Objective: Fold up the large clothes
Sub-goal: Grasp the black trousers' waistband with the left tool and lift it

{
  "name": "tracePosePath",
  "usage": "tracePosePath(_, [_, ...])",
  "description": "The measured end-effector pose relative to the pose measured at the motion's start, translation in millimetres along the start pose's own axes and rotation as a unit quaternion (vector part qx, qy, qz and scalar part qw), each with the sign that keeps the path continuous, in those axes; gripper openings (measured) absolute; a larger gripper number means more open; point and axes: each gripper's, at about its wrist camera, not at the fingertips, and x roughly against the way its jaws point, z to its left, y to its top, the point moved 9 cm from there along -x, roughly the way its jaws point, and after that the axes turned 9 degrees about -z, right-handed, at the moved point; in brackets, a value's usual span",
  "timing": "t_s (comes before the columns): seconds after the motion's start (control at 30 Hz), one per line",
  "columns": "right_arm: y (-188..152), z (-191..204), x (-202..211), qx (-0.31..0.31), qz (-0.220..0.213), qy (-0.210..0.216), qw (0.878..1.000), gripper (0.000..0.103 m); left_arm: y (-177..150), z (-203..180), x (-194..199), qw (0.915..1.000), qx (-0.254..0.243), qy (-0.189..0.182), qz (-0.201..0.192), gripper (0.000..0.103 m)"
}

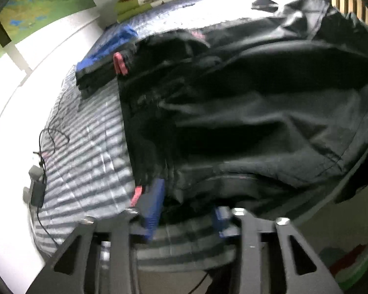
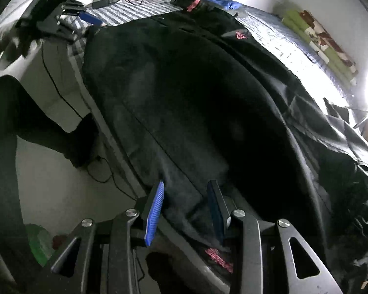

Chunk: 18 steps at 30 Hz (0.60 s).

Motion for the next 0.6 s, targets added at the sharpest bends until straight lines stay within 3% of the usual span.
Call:
tracePosePath(0.1, [0.4,-5.1,4.1,-0.008,0.0,-0.001,1.0,0.035,22.4,7.0,7.1,0.9994,0.025,0.0,-0.022,0.027])
tracePosePath(0.23, [12.2,-3.4,13.0,-0.025,-0.03,0.013,0.999,0.053,53.2,26.0,18.8,0.9965,0.069,-0.006,-0.048,0.024])
tracePosePath(0.33, [18.0,4.8,15.6,-0.009,-0.04,0.019,0.999,0.057,70.9,37.4,27.1,0.9948,0.08,0.001,-0.064,0.023])
tracePosePath(0.43, [14.0,1.5,7.7,0.03,-0.028,-0.033,0.999,0.056,80.2,42.0,33.0,0.9945,0.076,0.008,-0.071,0.022])
tracePosePath(0.5, [7.3,-7.5,5.6,0.029,-0.02,-0.045,0.998,0.055,82.0,43.3,36.5,0.9942,0.076,0.01,-0.075,0.021])
tracePosePath(0.6, [-1.4,-31.6,12.8,-0.004,-0.015,-0.061,0.998,0.034,80.3,45.7,39.8,0.9936,0.08,0.012,-0.08,0.018])
